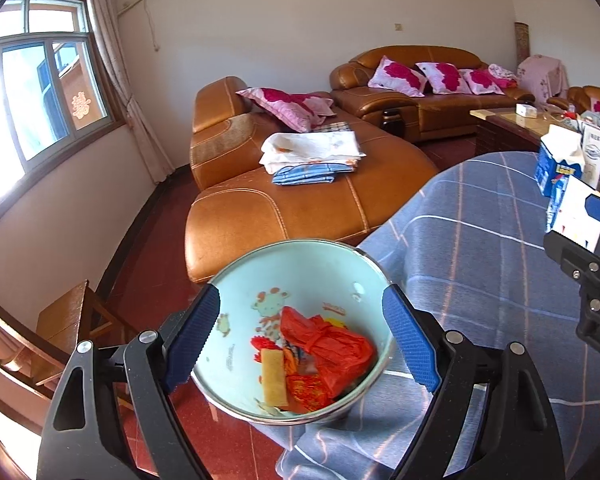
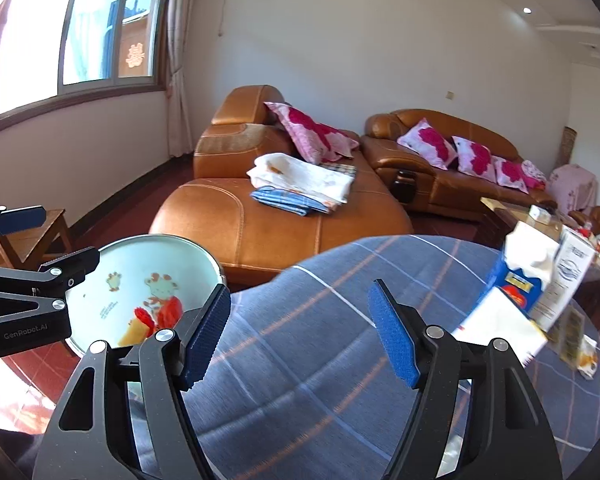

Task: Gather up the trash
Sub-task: 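Move both open grippers from the basin back toward the table, then grasp the clear-and-yellow plastic bag with the right gripper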

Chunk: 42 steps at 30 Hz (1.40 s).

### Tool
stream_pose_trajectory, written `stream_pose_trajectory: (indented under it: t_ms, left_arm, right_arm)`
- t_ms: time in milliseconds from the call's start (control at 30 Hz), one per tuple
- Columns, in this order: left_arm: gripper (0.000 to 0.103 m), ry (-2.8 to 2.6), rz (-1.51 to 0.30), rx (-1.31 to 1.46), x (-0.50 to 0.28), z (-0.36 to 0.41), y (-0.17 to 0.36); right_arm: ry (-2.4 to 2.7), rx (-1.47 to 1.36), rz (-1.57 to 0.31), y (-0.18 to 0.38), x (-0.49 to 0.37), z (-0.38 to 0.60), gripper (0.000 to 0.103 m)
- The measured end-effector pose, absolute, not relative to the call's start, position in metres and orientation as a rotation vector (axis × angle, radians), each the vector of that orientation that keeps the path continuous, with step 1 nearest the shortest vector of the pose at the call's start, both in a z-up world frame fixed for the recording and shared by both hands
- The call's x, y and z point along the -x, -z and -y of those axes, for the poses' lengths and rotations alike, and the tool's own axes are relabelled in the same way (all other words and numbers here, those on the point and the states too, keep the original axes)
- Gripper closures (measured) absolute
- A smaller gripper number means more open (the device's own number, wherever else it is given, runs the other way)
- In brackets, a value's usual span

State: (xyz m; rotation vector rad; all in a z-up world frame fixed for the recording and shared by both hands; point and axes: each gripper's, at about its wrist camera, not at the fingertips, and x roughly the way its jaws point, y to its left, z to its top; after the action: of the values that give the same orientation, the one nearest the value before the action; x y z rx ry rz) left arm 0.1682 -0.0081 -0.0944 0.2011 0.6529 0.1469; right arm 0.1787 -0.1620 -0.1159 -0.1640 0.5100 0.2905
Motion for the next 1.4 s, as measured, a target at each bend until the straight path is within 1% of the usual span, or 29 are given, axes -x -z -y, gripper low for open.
stream_pose_trajectory:
  t_ms: [200,267,300,367,567,833,867,900,933,967,1033,1100,1200,1400]
  left_arm:
    - [0.017,-0.045,-0.624,-0.242,-0.161,0.052,0.095]
    - [0.01,-0.031,-0.613,-0.26,-0.159,0.062,0.095]
    - [0.009,-0.024,-0.612,-0.268,-0.159,0.065,0.096]
    - [0.009,-0.012,-0.617,-0.282,-0.16,0.073,0.099]
    - [0.008,0.022,-0.611,-0.306,-0.164,0.095,0.104]
    - [0.008,0.05,-0.61,-0.318,-0.172,0.107,0.105]
    - [0.007,0.05,-0.61,-0.317,-0.173,0.106,0.105]
    - [0.007,0.049,-0.61,-0.315,-0.175,0.106,0.104]
    - [0.007,0.05,-0.611,-0.314,-0.176,0.106,0.104]
    - [0.007,0.052,-0.612,-0.313,-0.177,0.106,0.104]
    - [0.007,0.058,-0.609,-0.317,-0.179,0.109,0.103]
    - [0.007,0.069,-0.601,-0.324,-0.181,0.115,0.102]
    - [0.007,0.092,-0.593,-0.335,-0.185,0.127,0.1]
    - [0.006,0.15,-0.571,-0.341,-0.193,0.157,0.095]
  right_arm:
    - [-0.08,0.105,-0.559,0.119,-0.152,0.236,0.031]
    - [-0.033,0.065,-0.572,0.12,-0.145,0.258,0.029]
    - [-0.005,0.057,-0.578,0.121,-0.141,0.268,0.028]
    - [0.054,0.038,-0.594,0.124,-0.134,0.286,0.026]
    - [0.226,-0.088,-0.671,0.139,-0.126,0.335,0.026]
    - [0.205,-0.207,-0.773,0.159,-0.139,0.351,0.027]
    - [0.197,-0.227,-0.782,0.161,-0.14,0.352,0.03]
    - [0.182,-0.251,-0.793,0.163,-0.142,0.354,0.041]
    - [0.161,-0.278,-0.804,0.165,-0.143,0.356,0.045]
    - [0.146,-0.301,-0.809,0.166,-0.144,0.357,0.052]
    - [0.125,-0.319,-0.814,0.168,-0.144,0.358,0.055]
    - [0.102,-0.327,-0.814,0.169,-0.142,0.357,0.066]
    - [0.092,-0.332,-0.805,0.168,-0.141,0.358,0.071]
    - [0.139,-0.273,-0.741,0.153,-0.13,0.365,0.073]
